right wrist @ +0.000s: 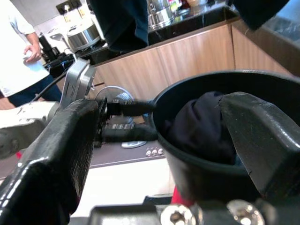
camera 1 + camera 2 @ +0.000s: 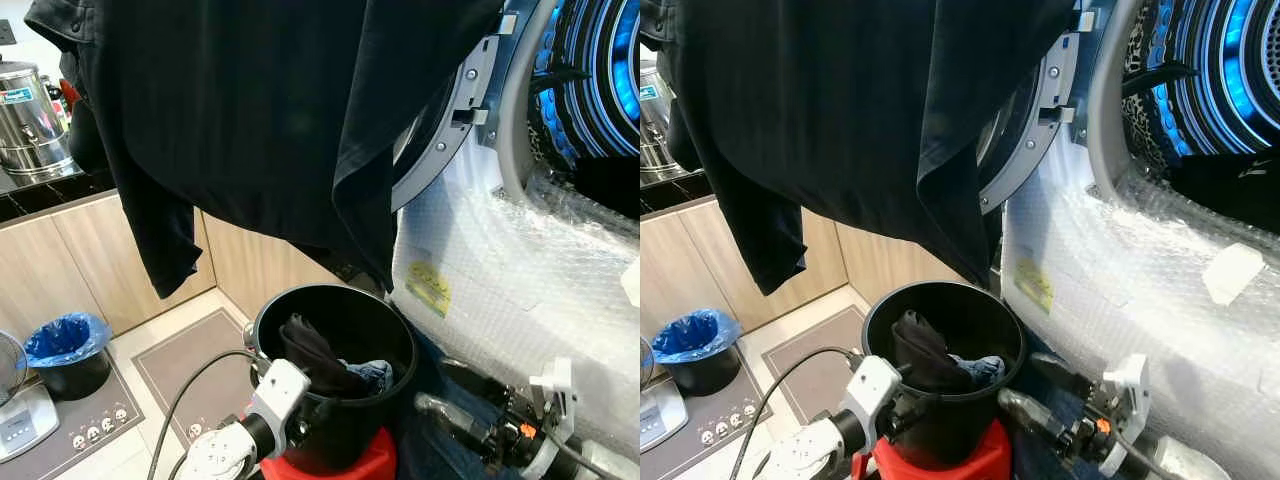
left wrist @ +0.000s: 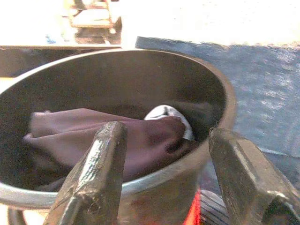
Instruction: Clothes washing
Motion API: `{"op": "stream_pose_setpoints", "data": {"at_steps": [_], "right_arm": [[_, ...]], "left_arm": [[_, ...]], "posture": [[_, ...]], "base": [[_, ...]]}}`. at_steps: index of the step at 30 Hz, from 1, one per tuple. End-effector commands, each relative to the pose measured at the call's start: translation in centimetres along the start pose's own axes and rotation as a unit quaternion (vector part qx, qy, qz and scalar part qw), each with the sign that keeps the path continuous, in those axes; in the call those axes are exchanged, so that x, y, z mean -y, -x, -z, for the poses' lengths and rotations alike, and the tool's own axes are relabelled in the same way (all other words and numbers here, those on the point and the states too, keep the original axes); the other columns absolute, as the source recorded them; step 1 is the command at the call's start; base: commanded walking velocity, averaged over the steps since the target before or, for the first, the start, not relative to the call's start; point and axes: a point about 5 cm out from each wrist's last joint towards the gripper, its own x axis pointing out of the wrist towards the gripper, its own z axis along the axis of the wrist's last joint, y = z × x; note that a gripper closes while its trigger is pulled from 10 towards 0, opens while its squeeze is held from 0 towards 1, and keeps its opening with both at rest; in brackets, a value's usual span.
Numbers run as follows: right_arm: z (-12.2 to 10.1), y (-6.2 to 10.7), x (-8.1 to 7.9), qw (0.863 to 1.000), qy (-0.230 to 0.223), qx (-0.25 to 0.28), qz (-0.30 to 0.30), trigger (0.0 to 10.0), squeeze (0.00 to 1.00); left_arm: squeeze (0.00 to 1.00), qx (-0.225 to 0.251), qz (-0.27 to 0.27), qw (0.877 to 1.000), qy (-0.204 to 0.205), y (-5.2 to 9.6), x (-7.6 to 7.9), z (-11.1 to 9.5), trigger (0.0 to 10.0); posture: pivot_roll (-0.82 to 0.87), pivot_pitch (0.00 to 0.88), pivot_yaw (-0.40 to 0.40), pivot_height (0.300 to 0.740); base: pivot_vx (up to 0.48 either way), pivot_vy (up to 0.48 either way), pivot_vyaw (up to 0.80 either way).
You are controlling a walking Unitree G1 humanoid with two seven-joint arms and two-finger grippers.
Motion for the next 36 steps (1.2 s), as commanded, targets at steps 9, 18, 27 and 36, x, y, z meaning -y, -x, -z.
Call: {"op": "stream_pose_setpoints", "data": {"at_steps": [9,18,27,36], "right_arm": [[1.0,0.2,0.0,1.000,0.003,-0.006,0.007,10.0,0.00],[1.2,0.9,0.0,1.000,0.002,-0.013,0.010,10.0,0.00],[0.8,1.0,0.1,1.000,0.007,-0.010,0.014,10.0,0.00],[1.2,1.6,-0.3,1.000,0.003,-0.015,0.021,10.0,0.00]], "left_arm": [[0.00,0.027,-0.046,0.998,0.034,-0.1,-2.1,-1.7,10.0],[0.00,0.025,-0.086,0.994,0.070,-0.2,-3.6,-1.6,10.0],[1.00,-0.009,-0.150,0.975,0.165,-0.7,-6.2,-0.9,10.0],[1.00,-0.037,-0.186,0.957,0.220,-1.3,-8.7,-1.2,10.0]], "posture": [[-0.05,0.000,-0.001,0.740],[-0.06,0.000,-0.002,0.740],[-0.07,0.000,-0.001,0.740],[-0.08,0.000,0.000,0.740]], "base": [[0.000,0.000,0.00],[0.000,0.000,0.00],[0.000,0.000,0.00],[0.000,0.000,0.00]]}}
